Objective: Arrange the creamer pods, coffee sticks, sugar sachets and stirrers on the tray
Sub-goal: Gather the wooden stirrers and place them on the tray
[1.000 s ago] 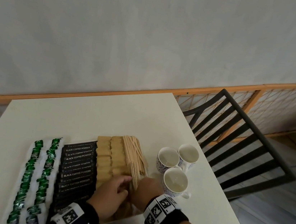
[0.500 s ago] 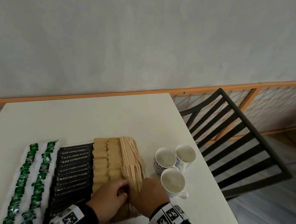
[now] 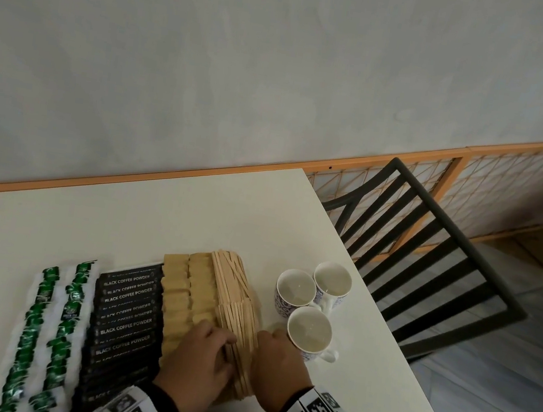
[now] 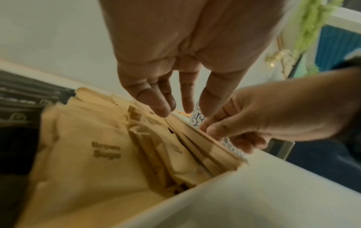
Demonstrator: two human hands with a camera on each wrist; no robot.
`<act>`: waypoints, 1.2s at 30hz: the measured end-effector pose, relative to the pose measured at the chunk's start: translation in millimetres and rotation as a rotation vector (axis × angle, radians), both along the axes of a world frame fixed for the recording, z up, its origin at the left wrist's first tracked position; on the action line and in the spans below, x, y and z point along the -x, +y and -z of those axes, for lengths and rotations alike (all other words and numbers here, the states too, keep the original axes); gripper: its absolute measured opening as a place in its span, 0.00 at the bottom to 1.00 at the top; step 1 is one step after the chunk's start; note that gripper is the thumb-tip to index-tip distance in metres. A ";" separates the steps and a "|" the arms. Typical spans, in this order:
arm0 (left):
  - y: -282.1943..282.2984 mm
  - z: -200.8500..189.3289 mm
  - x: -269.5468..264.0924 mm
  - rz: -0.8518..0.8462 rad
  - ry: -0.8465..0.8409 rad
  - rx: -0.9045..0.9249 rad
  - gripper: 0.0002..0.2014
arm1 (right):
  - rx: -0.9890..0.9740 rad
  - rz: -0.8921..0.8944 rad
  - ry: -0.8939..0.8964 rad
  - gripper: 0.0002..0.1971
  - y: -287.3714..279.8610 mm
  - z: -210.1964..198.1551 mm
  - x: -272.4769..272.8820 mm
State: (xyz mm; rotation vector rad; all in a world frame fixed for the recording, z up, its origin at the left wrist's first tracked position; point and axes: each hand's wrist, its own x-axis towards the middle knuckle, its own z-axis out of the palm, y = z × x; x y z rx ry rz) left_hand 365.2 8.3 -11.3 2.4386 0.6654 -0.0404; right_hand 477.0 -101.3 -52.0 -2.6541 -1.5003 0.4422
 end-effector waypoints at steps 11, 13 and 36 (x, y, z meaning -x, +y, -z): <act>-15.0 3.6 -3.2 0.132 0.213 -0.357 0.24 | -0.222 0.136 0.197 0.12 1.4 4.7 -4.4; -13.5 4.4 -4.0 0.105 0.216 -0.364 0.24 | -0.265 0.151 0.202 0.11 2.4 7.7 -4.4; -15.7 22.0 -0.5 0.131 0.054 -0.416 0.31 | -0.247 0.045 0.365 0.25 -16.9 -13.8 -12.3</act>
